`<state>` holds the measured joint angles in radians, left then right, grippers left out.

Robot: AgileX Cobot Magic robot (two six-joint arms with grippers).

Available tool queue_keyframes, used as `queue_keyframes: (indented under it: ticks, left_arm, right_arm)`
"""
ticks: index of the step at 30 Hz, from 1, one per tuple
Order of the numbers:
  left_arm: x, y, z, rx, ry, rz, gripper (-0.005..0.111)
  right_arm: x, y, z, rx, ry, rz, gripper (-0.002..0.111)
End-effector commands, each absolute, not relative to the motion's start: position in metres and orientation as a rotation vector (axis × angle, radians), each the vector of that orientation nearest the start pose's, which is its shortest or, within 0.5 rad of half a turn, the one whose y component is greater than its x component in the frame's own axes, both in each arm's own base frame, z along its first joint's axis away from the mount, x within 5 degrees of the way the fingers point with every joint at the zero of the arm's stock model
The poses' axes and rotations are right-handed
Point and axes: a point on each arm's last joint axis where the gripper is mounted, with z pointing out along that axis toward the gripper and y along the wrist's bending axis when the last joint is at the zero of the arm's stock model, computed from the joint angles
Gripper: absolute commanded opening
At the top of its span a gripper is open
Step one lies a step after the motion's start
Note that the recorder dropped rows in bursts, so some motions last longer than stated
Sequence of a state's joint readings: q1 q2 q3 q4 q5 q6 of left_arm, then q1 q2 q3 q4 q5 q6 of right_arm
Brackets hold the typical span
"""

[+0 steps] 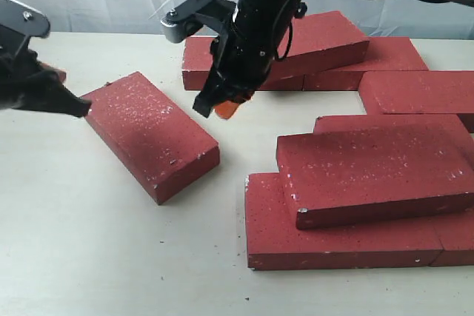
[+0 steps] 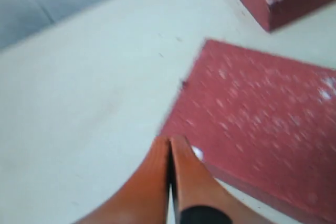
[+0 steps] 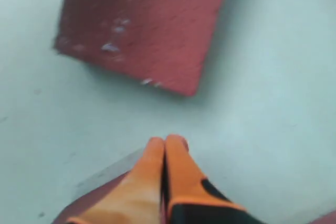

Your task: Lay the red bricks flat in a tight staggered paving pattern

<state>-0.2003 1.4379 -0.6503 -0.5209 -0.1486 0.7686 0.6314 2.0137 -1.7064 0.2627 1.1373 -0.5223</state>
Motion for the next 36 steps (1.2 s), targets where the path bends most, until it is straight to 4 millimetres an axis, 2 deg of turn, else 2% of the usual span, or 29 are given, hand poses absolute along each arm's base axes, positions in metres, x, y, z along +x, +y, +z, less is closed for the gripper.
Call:
queue_keyframes:
  ticks: [1, 3, 5, 6, 10, 15, 18, 26, 36]
  left_arm:
    - [0.296, -0.026, 0.224, 0.338, 1.953, 0.267, 0.000]
    - [0.308, -0.013, 0.219, 0.308, 2.004, 0.278, 0.000]
    - [0.321, -0.005, 0.213, 0.294, 2.070, 0.261, 0.000]
    - [0.337, -0.004, 0.207, 0.310, 2.145, 0.213, 0.000]
    - [0.366, -0.009, 0.192, 0.357, 2.257, 0.125, 0.000]
    - [0.403, -0.011, 0.165, 0.368, 2.314, 0.091, 0.000]
    - [0.424, -0.014, 0.146, 0.298, 2.352, 0.033, 0.000]
    - [0.432, -0.027, 0.124, 0.346, 2.476, -0.104, 0.000]
    - [0.425, -0.033, 0.124, 0.432, 2.527, -0.158, 0.000]
  right_arm:
    - [0.294, 0.280, 0.221, -1.774, 2.403, 0.737, -0.001]
    - [0.285, 0.284, 0.209, -1.807, 2.352, 0.792, -0.001]
    - [0.280, 0.287, 0.196, -1.793, 2.341, 0.767, -0.001]
    - [0.281, 0.287, 0.186, -1.744, 2.339, 0.716, -0.001]
    - [0.292, 0.289, 0.182, -1.635, 2.288, 0.624, -0.001]
    - [0.289, 0.283, 0.162, -1.757, 2.350, 0.572, -0.001]
    - [0.294, 0.285, 0.149, -1.733, 2.352, 0.539, -0.001]
    - [0.302, 0.288, 0.144, -1.667, 2.313, 0.493, -0.001]
    - [0.313, 0.290, 0.145, -1.586, 2.259, 0.407, -0.001]
